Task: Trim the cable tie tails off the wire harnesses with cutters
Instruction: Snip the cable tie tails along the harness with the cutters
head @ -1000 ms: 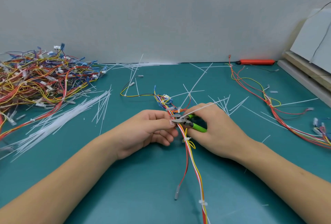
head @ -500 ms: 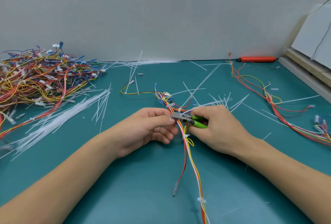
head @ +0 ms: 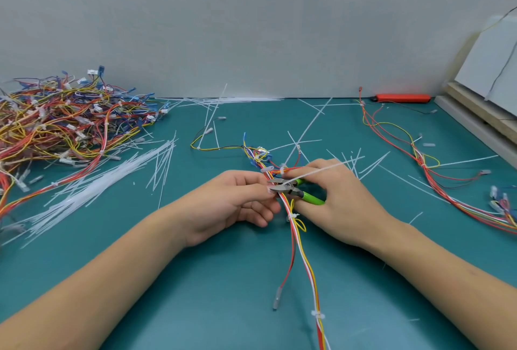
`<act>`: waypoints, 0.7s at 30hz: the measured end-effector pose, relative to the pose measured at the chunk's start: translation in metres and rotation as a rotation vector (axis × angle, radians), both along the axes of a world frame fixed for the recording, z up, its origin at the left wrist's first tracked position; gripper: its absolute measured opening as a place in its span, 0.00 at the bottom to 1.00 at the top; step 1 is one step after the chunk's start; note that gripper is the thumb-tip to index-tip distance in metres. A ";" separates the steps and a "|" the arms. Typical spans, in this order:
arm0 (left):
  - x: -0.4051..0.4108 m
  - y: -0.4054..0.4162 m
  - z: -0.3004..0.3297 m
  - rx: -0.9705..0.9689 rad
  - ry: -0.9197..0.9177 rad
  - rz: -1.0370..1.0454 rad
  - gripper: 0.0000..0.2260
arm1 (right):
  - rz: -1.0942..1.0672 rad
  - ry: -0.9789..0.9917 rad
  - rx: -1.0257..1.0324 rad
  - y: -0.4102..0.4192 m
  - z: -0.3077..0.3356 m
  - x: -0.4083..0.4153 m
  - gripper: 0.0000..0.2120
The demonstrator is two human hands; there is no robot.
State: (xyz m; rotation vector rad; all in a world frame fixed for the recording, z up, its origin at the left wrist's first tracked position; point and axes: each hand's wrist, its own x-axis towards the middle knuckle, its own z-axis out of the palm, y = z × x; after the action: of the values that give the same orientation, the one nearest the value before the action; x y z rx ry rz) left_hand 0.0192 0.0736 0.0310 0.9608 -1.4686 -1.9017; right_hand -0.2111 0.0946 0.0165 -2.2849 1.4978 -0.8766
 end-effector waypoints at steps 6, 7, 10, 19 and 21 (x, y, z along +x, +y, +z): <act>0.000 0.000 -0.001 0.002 -0.004 -0.011 0.07 | 0.000 0.016 0.032 -0.001 0.002 0.002 0.20; 0.000 -0.001 -0.001 0.003 -0.005 -0.010 0.06 | -0.003 0.019 0.037 -0.001 0.002 0.002 0.20; 0.000 -0.001 -0.001 0.006 0.001 -0.009 0.06 | -0.017 0.029 0.037 -0.001 0.001 0.000 0.17; -0.001 0.000 0.000 0.000 -0.009 -0.006 0.06 | 0.006 0.053 0.049 -0.001 0.003 0.001 0.08; 0.000 0.000 0.001 -0.001 -0.007 -0.010 0.06 | -0.012 0.048 0.053 -0.001 0.002 0.000 0.04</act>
State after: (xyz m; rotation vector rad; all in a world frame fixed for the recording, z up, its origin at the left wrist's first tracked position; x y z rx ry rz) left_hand 0.0187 0.0735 0.0316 0.9620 -1.4812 -1.9062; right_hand -0.2107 0.0934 0.0182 -2.2766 1.5378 -0.7803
